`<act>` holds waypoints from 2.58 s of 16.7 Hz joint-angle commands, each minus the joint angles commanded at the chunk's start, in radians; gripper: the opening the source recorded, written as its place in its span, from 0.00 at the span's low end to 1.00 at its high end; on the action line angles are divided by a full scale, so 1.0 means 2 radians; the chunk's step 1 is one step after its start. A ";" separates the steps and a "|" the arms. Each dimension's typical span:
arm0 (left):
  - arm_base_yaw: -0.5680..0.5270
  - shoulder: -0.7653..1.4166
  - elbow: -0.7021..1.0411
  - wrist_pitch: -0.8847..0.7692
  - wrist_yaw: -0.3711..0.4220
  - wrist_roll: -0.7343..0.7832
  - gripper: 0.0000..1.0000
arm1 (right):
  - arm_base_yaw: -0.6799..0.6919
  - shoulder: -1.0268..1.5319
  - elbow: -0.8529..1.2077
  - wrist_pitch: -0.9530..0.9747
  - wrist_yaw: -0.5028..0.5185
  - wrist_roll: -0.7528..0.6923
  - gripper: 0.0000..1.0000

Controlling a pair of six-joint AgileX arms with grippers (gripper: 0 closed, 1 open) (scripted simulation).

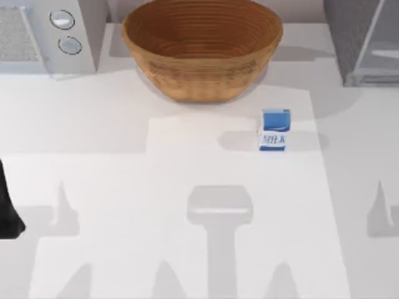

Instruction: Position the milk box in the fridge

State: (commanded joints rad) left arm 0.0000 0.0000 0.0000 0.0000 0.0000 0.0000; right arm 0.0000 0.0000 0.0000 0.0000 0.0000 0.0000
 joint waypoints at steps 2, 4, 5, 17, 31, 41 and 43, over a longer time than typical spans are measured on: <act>0.000 0.000 0.000 0.000 0.000 0.000 1.00 | 0.000 0.000 0.000 0.000 0.000 0.000 1.00; 0.000 0.000 0.000 0.000 0.000 0.000 1.00 | -0.010 0.004 0.002 0.004 0.002 0.003 1.00; 0.000 0.000 0.000 0.000 0.000 0.000 1.00 | -0.022 0.008 0.005 0.009 0.005 0.006 1.00; 0.000 0.000 0.000 0.000 0.000 0.000 1.00 | -0.525 0.247 0.065 0.155 0.096 0.106 1.00; 0.000 0.000 0.000 0.000 0.000 0.000 1.00 | -1.542 0.765 0.148 0.412 0.238 0.153 1.00; 0.000 0.000 0.000 0.000 0.000 0.000 1.00 | -2.250 1.055 0.273 0.659 0.323 0.114 1.00; 0.000 0.000 0.000 0.000 0.000 0.000 1.00 | -2.369 1.099 0.298 0.705 0.336 0.100 1.00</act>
State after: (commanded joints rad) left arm 0.0000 0.0000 0.0000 0.0000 0.0000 0.0000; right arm -4.7374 2.1987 0.5962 1.4091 0.6713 0.2009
